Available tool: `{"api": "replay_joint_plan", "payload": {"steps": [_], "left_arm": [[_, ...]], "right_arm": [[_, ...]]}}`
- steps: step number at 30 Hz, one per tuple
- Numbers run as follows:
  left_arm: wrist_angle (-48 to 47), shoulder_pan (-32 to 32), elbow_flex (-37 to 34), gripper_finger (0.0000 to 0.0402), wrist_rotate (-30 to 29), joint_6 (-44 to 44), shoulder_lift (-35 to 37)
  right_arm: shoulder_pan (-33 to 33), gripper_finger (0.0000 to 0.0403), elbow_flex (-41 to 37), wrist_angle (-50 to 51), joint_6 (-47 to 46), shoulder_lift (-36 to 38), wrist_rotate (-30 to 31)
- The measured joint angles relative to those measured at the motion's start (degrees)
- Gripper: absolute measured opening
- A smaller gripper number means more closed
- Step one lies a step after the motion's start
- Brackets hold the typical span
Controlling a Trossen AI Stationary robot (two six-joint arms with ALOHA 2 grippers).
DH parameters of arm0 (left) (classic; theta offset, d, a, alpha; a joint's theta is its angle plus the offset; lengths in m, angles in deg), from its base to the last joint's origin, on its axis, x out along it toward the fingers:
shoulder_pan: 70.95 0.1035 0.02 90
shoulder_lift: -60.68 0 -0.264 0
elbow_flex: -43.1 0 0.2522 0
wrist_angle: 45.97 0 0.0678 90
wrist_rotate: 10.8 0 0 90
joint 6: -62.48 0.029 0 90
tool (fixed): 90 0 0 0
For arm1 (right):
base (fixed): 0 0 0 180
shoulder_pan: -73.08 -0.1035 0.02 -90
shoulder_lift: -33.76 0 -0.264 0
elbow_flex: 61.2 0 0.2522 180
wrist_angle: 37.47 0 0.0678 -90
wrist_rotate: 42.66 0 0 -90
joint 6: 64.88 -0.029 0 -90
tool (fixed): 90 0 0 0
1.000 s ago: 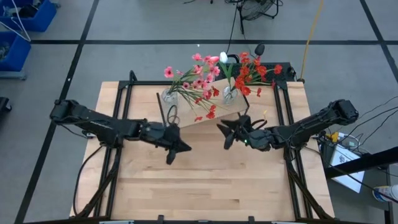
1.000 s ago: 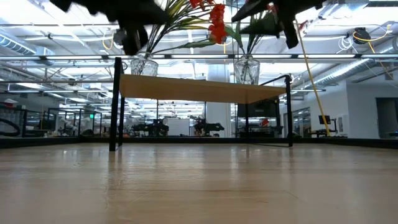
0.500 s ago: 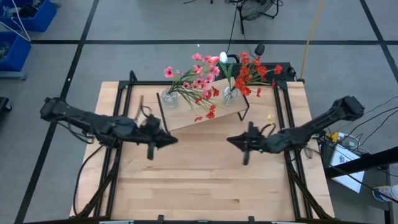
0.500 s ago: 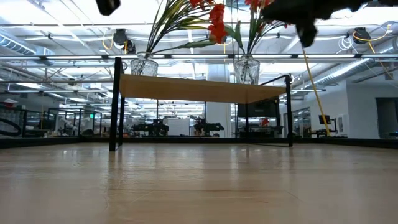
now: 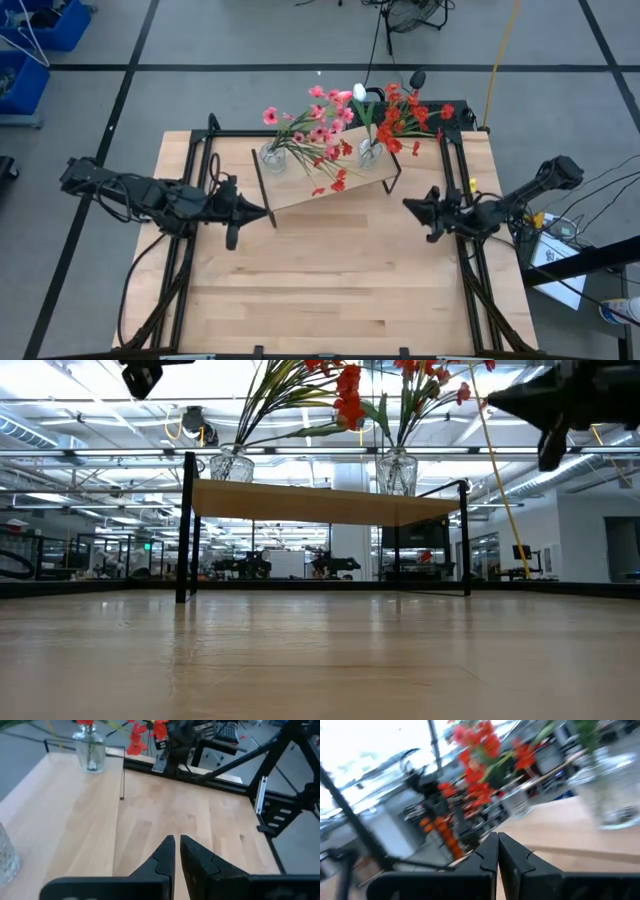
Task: Pick and place flowers into a vace then onto a shelf
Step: Return to Home Position
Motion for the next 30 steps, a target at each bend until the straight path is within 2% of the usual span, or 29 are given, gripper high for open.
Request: {"api": "replay_joint_plan", "payload": {"steps": [4,6,7,10,13,18,23,27,30], "left_arm": [[1.1,-0.1,-0.8,0.0033,0.0,1.6,0.6],[7.1,-0.4,-4.7,0.0033,0.0,1.6,1.8],[13.0,-0.8,-7.7,0.0033,0.0,1.6,2.4],[25.2,-1.6,-16.8,0.0033,0.7,1.5,4.9],[29.6,-2.4,-23.7,0.0033,0.5,-0.4,9.5],[29.6,-3.7,-29.5,0.0033,-0.1,1.9,20.7],[19.8,-3.7,-32.8,0.0033,-0.4,2.9,35.5],[13.6,-3.7,-34.0,0.0033,-0.5,4.6,46.5],[10.1,-3.7,-33.5,0.0033,-2.4,5.7,46.7]], "right_arm": [[-0.1,0.0001,-3.3,-3.3,6.8,4.3,7.0],[-0.2,0.0001,-4.4,-5.5,10.6,6.1,10.1],[-0.2,0.0001,-4.7,-5.9,13.0,6.9,11.7],[-0.2,0.0001,-5.0,-5.5,17.5,7.9,11.7],[-0.2,0.0001,-5.1,-6.1,18.3,9.4,10.1],[-1.5,0.0002,-5.1,-5.6,25.3,14.0,10.0],[-5.0,0.0002,-5.2,1.1,27.1,20.9,10.5],[-7.8,0.0002,-5.2,8.8,29.4,26.7,15.9],[-9.4,0.0002,-5.3,10.5,32.5,28.6,23.0]]}}
